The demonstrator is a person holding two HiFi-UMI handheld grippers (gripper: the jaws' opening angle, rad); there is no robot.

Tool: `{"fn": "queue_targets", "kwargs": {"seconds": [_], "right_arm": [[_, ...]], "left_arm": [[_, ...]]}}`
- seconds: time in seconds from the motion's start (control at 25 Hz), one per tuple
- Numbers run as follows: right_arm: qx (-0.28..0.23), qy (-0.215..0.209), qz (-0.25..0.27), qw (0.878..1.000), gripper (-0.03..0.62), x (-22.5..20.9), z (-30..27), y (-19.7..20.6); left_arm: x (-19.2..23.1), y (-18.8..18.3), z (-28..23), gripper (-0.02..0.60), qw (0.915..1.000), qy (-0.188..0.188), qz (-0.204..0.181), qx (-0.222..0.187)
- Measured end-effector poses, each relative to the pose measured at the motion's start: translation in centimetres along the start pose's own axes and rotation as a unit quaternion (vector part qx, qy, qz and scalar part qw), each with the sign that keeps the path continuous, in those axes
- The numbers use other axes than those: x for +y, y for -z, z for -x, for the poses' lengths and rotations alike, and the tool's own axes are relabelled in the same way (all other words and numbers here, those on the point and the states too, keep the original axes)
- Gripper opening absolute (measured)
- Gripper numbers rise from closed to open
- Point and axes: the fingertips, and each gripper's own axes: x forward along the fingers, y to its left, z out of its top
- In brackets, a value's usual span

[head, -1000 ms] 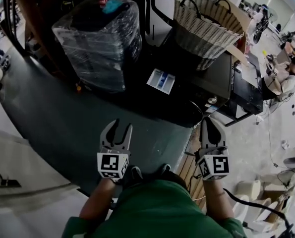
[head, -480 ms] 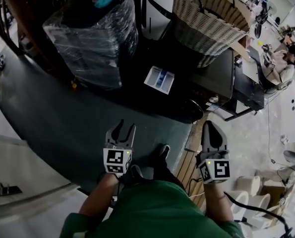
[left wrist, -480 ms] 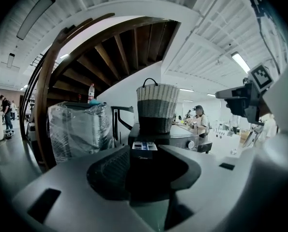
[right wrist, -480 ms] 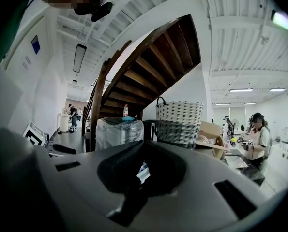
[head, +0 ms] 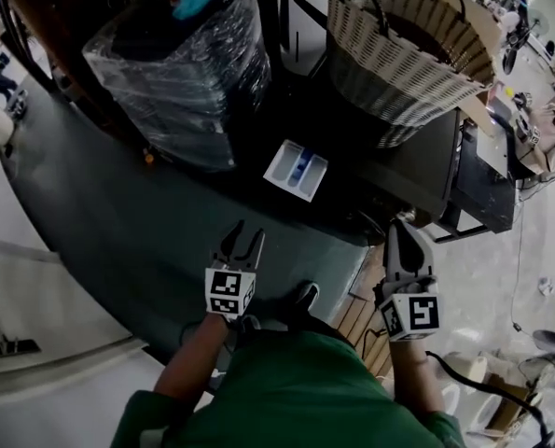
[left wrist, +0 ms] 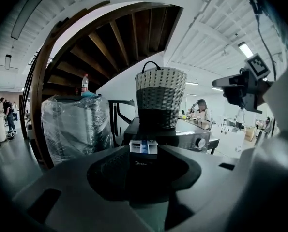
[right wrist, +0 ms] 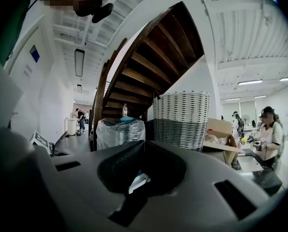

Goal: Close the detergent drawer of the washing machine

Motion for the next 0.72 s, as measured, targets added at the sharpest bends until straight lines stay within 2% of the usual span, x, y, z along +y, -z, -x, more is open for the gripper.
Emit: {"fn": "queue_targets", "kwargs": {"seconds": [0.36,0.72], "right_arm": [[0.001,-0.017,-0.008,1.000,0.023,-6.0,-2.7,-0.1],[0.030,0.010,-0.018,0.999,0.023,-8.9,-4.1,1.9]], "left_arm": [[-1.5,2.5,-7.1,0.189,0.9981,0.003,-0.005,0.062],[0.0,6.7,-12.6,0.189,0.9908,0.012,-0.023,0.133]]}}
